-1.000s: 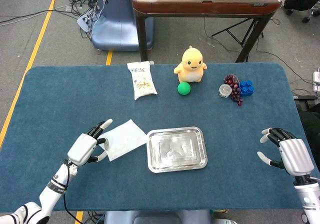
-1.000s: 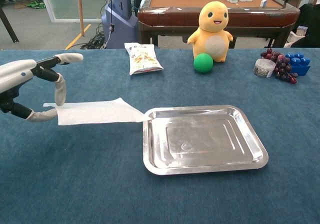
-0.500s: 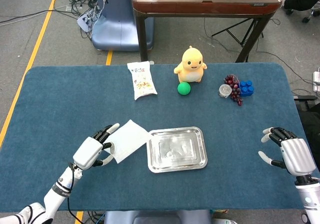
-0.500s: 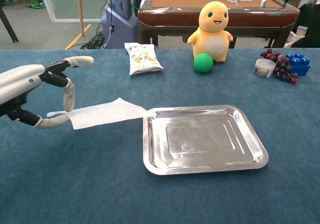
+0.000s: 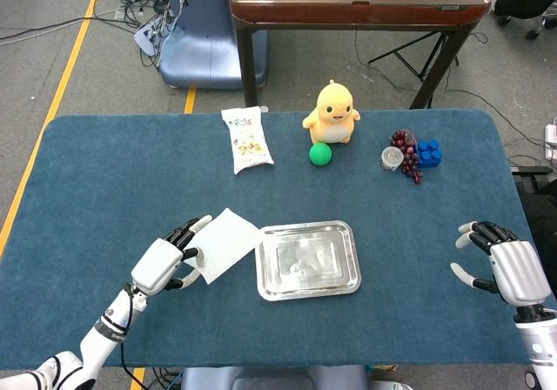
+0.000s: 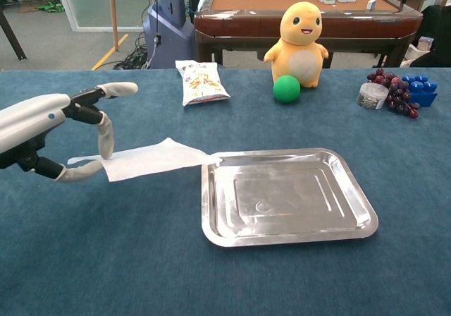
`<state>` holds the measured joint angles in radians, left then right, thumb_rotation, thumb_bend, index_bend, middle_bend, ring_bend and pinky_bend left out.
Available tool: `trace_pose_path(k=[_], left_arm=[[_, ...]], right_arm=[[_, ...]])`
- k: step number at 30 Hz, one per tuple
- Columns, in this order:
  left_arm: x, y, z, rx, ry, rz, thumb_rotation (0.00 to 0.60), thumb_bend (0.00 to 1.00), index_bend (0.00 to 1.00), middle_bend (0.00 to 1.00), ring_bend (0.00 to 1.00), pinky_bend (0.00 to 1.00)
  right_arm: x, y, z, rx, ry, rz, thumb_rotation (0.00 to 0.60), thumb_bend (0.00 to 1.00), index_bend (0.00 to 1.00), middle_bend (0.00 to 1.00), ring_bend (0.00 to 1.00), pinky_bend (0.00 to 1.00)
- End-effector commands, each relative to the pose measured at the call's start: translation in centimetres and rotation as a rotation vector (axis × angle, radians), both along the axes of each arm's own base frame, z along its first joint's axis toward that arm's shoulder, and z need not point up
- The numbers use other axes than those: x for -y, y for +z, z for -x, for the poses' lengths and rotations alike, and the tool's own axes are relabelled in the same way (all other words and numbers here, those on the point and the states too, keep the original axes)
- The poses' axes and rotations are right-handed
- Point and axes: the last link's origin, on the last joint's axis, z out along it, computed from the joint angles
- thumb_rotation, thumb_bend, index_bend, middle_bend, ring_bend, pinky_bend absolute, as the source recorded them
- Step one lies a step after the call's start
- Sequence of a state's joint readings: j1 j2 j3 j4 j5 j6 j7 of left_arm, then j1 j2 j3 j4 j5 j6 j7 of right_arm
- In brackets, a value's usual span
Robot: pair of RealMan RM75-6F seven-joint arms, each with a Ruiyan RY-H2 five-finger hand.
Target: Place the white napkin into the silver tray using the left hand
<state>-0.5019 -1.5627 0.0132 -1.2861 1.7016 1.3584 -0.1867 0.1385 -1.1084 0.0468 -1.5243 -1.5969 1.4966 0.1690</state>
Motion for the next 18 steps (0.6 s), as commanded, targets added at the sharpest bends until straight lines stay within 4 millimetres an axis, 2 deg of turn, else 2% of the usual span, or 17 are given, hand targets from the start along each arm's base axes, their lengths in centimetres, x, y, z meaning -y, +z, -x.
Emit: trace_pose_path(k=[1, 12, 18], left_arm=[[-0.01, -0.02, -0.03, 0.001, 0.001, 0.0, 0.6, 0.43, 0.57, 0.03, 0.0, 0.2], [0.1, 0.08, -0.26, 0.024, 0.007, 0.012, 0.6, 0.45, 0.59, 0.03, 0.0, 0.2], [0.29, 0.7, -0.65, 0.111, 0.043, 0.062, 0.6, 0.45, 0.6, 0.03, 0.0, 0.2]], right_arm=[[0.0, 0.02, 0.01, 0.0, 0.0, 0.001, 0.6, 0.21, 0.49, 0.35, 0.27, 0.38], [-0.03, 0.1, 0.02, 0.001, 0.001, 0.003, 0.6, 0.21, 0.49, 0.35, 0.27, 0.38], [-0.04, 0.23, 0.03, 0.004, 0.001, 0.008, 0.6, 0.21, 0.49, 0.35, 0.27, 0.38]])
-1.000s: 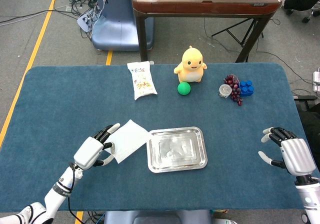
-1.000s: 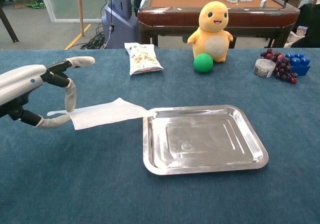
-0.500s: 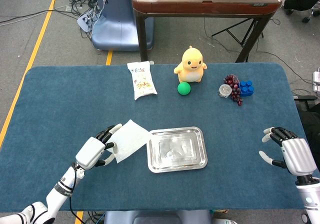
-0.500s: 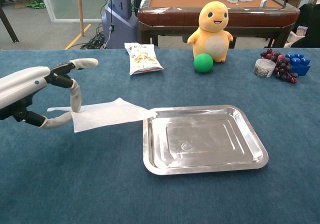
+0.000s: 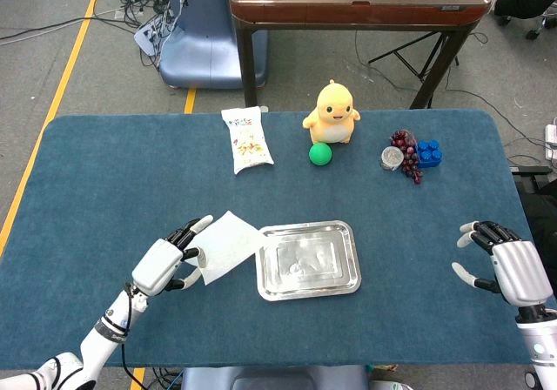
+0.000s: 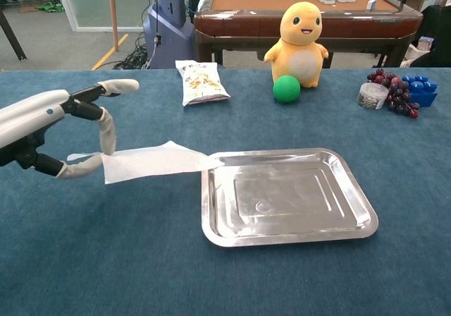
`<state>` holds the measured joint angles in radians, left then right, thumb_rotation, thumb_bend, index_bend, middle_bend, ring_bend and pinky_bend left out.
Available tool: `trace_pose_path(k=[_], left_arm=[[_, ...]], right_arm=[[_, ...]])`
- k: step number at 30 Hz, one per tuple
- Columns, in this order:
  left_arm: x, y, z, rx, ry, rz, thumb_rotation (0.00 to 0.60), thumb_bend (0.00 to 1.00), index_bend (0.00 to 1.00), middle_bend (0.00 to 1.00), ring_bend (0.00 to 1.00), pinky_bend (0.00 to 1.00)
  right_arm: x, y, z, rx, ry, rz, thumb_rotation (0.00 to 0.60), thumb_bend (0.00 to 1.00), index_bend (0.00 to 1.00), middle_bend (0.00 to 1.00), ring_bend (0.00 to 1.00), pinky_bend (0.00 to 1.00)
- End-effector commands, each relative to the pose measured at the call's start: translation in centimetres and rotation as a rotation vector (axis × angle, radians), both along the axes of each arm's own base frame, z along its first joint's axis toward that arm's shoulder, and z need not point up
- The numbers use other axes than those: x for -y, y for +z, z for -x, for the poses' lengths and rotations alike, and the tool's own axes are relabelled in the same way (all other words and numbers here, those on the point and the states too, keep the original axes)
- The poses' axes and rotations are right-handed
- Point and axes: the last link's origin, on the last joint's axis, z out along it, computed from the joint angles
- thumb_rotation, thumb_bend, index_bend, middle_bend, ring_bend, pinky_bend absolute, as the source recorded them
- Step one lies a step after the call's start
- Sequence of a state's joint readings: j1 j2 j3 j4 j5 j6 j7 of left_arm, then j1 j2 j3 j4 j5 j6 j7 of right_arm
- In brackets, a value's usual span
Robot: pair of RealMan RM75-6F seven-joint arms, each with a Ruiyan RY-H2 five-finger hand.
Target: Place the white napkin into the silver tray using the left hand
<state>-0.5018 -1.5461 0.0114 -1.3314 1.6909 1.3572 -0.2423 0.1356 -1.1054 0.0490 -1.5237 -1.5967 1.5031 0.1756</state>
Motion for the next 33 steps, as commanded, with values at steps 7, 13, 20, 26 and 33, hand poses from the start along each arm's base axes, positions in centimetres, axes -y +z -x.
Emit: trace_pose_path(k=[7, 13, 20, 26, 33], left_arm=[[0.6, 0.8, -0.6, 0.095, 0.045, 0.079, 0.6, 0.45, 0.6, 0.03, 0.0, 0.2], [1.5, 0.4, -1.0, 0.095, -0.004, 0.093, 0.6, 0.45, 0.6, 0.04, 0.0, 0.2], [2.5, 0.0, -1.8, 0.099, -0.109, 0.073, 0.6, 0.45, 0.6, 0.04, 0.0, 0.2], [2.8, -0.4, -2.5, 0.095, -0.148, 0.072, 0.6, 0.45, 0.6, 0.04, 0.0, 0.2], [2.0, -1.1, -2.6, 0.057, -0.176, 0.064, 0.6, 0.45, 0.6, 0.04, 0.0, 0.2]], right_arm=[[0.0, 0.0, 0.0, -0.001, 0.0, -0.001, 0.6, 0.21, 0.49, 0.35, 0.27, 0.38], [0.0, 0.0, 0.0, 0.0, 0.0, 0.002, 0.6, 0.21, 0.49, 0.35, 0.27, 0.38], [0.0, 0.4, 0.1, 0.008, -0.003, 0.012, 0.6, 0.21, 0.49, 0.35, 0.27, 0.38], [-0.1, 0.5, 0.1, 0.013, -0.003, 0.015, 0.6, 0.21, 0.49, 0.35, 0.27, 0.38], [-0.1, 0.7, 0.2, 0.017, -0.004, 0.02, 0.6, 0.21, 0.49, 0.35, 0.27, 0.38]])
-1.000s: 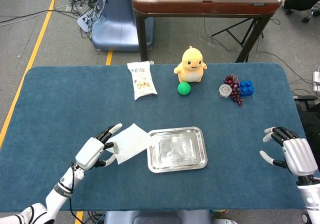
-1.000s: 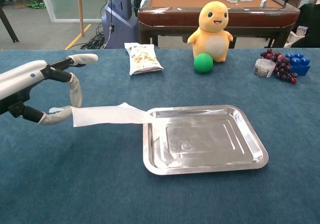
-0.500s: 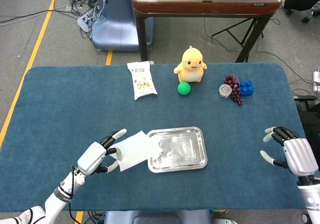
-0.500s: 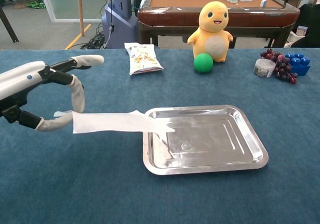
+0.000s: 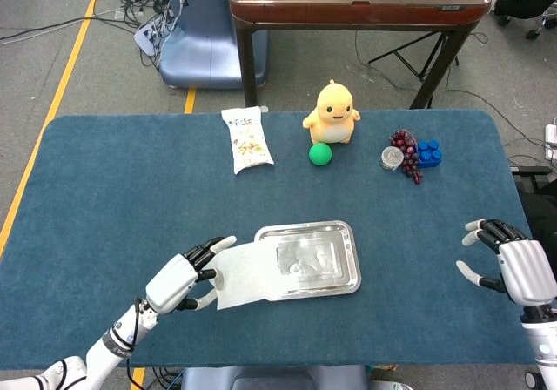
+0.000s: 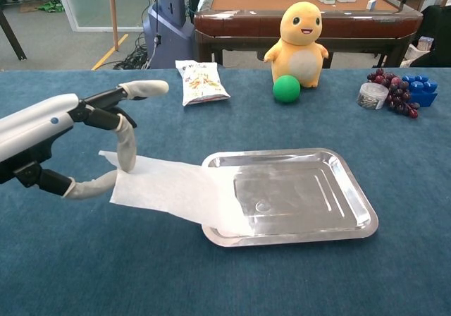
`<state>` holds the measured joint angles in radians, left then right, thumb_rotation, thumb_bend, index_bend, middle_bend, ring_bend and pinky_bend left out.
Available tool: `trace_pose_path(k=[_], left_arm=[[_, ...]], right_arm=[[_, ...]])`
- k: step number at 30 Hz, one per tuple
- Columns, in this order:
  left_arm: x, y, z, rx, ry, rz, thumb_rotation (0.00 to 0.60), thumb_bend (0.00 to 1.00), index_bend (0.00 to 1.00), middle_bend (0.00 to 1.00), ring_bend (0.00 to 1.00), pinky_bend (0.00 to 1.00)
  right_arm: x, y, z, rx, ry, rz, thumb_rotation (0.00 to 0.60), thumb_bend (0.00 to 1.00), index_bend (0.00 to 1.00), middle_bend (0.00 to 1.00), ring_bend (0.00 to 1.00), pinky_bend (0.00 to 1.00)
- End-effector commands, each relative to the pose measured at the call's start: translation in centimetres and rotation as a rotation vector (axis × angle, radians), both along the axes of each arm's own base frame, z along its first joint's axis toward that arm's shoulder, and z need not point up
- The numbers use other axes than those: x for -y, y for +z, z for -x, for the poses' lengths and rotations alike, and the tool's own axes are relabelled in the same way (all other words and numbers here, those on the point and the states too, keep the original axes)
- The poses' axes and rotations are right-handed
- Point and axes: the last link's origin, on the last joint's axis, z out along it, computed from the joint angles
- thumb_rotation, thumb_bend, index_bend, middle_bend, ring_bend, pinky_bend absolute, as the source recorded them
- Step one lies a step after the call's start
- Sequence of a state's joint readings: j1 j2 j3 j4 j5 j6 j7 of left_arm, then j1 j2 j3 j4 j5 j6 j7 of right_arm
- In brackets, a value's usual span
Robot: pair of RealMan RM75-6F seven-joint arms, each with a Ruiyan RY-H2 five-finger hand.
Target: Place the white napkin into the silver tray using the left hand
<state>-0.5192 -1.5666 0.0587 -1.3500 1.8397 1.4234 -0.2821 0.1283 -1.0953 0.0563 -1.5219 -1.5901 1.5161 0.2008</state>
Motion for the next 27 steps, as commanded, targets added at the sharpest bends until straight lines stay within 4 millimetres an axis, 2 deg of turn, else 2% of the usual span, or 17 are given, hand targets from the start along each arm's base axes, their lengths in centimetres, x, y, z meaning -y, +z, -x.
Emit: trace_pose_path(k=[1, 16, 27], left_arm=[[-0.6, -0.4, -0.1, -0.015, -0.012, -0.007, 0.6, 0.45, 0.6, 0.04, 0.0, 0.2], [-2.3, -2.0, -2.2, -0.053, -0.04, 0.015, 0.6, 0.44, 0.6, 0.04, 0.0, 0.2], [-3.2, -3.1, -2.6, -0.118, -0.059, 0.037, 0.6, 0.44, 0.6, 0.04, 0.0, 0.18]], right_arm=[[0.0, 0.1, 0.0, 0.001, 0.0, 0.003, 0.6, 0.21, 0.49, 0.35, 0.27, 0.38], [-0.4, 1.5, 0.4, 0.028, -0.009, 0.048, 0.6, 0.21, 0.49, 0.35, 0.27, 0.38], [-1.3, 3.1, 0.7, 0.054, -0.018, 0.084, 0.6, 0.21, 0.49, 0.35, 0.27, 0.38]])
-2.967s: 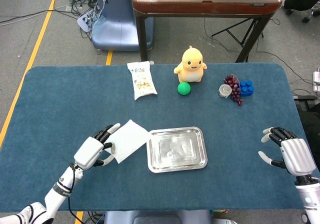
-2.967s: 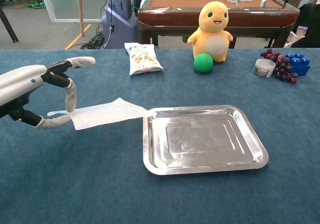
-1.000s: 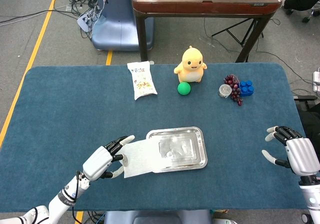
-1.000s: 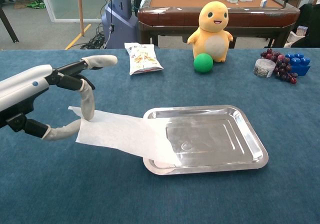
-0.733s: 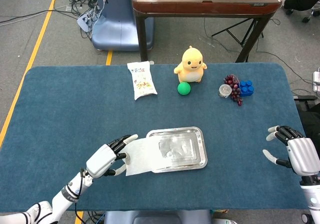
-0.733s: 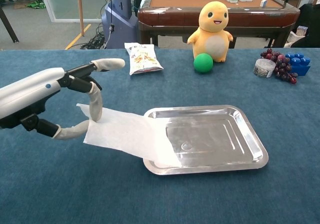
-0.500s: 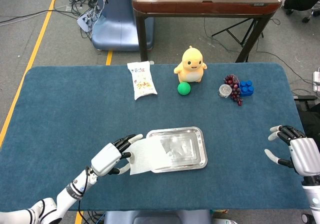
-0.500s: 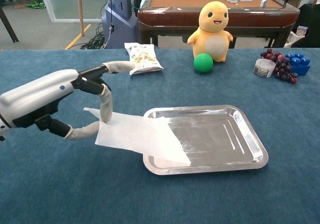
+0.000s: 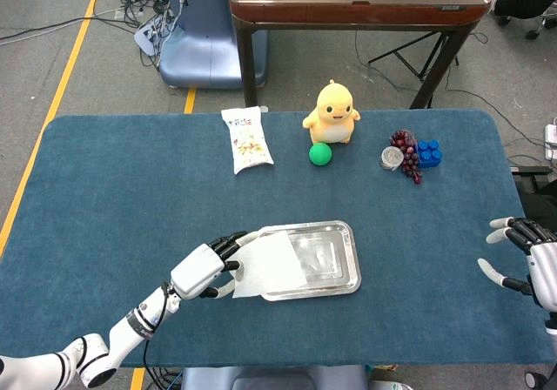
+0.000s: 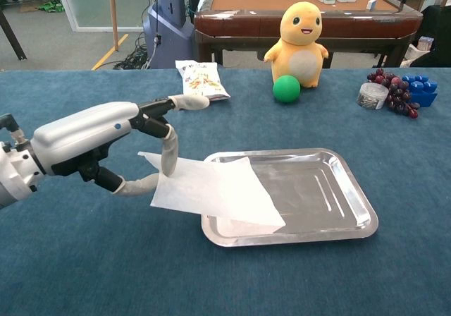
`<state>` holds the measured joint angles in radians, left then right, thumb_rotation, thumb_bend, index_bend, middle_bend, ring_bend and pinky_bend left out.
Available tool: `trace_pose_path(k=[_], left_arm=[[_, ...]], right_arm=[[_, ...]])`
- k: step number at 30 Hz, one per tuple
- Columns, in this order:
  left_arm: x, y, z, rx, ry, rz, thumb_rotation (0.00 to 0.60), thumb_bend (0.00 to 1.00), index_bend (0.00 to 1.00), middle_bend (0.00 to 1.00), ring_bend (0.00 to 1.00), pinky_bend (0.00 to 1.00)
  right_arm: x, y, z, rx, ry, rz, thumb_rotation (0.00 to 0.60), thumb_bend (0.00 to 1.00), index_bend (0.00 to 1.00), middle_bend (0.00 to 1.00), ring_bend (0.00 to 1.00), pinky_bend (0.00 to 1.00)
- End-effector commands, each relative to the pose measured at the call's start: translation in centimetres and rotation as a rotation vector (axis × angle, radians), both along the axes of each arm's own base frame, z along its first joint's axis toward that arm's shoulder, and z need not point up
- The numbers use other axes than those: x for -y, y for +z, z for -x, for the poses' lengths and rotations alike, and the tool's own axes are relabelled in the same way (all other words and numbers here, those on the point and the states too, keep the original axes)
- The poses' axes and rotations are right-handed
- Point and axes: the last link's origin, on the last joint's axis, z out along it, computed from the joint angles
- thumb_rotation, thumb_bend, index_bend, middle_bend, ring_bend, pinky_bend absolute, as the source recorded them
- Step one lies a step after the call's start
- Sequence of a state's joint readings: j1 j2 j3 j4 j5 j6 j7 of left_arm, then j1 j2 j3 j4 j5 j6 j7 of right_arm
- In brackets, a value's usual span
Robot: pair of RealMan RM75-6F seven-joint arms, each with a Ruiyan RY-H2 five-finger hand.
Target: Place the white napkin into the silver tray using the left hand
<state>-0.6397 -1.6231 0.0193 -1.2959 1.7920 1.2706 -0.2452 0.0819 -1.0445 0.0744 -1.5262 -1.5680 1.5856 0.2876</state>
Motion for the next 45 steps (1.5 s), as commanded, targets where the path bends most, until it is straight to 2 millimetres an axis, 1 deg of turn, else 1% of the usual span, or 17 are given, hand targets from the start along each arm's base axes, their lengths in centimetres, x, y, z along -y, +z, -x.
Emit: trace_pose_path(k=[1, 10, 18, 22, 27, 36, 45], left_arm=[[-0.2, -0.4, -0.1, -0.014, -0.006, 0.004, 0.6, 0.44, 0.6, 0.04, 0.0, 0.18], [-0.9, -1.6, -0.9, -0.071, -0.058, -0.016, 0.6, 0.44, 0.6, 0.03, 0.0, 0.18], [-1.4, -2.0, -1.4, -0.067, -0.029, 0.02, 0.6, 0.44, 0.6, 0.03, 0.0, 0.18], [-1.2, -1.8, -1.1, -0.05, 0.012, 0.066, 0.6, 0.44, 0.6, 0.03, 0.0, 0.18], [-0.3, -1.3, -1.0, -0.039, 0.009, 0.091, 0.6, 0.44, 0.6, 0.03, 0.0, 0.18], [1.1, -0.7, -1.4, -0.026, -0.021, 0.137, 0.6, 0.44, 0.6, 0.03, 0.0, 0.18], [0.2, -1.0, -1.4, -0.049, -0.008, 0.126, 0.6, 0.44, 0.6, 0.03, 0.0, 0.18]], right_arm=[[-0.2, 0.3, 0.0, 0.006, -0.002, 0.008, 0.6, 0.21, 0.49, 0.35, 0.27, 0.38], [-1.0, 1.2, 0.0, 0.034, 0.009, 0.04, 0.6, 0.21, 0.49, 0.35, 0.27, 0.38], [-1.2, 1.5, 0.0, 0.051, 0.02, 0.05, 0.6, 0.21, 0.49, 0.35, 0.27, 0.38], [-1.2, 1.6, 0.0, 0.057, 0.02, 0.053, 0.6, 0.21, 0.49, 0.35, 0.27, 0.38], [-1.2, 1.6, 0.0, 0.06, 0.024, 0.055, 0.6, 0.21, 0.49, 0.35, 0.27, 0.38], [-1.2, 1.5, 0.0, 0.064, 0.03, 0.053, 0.6, 0.21, 0.49, 0.35, 0.27, 0.38], [-1.2, 1.7, 0.0, 0.069, 0.035, 0.062, 0.6, 0.21, 0.49, 0.35, 0.27, 0.38]])
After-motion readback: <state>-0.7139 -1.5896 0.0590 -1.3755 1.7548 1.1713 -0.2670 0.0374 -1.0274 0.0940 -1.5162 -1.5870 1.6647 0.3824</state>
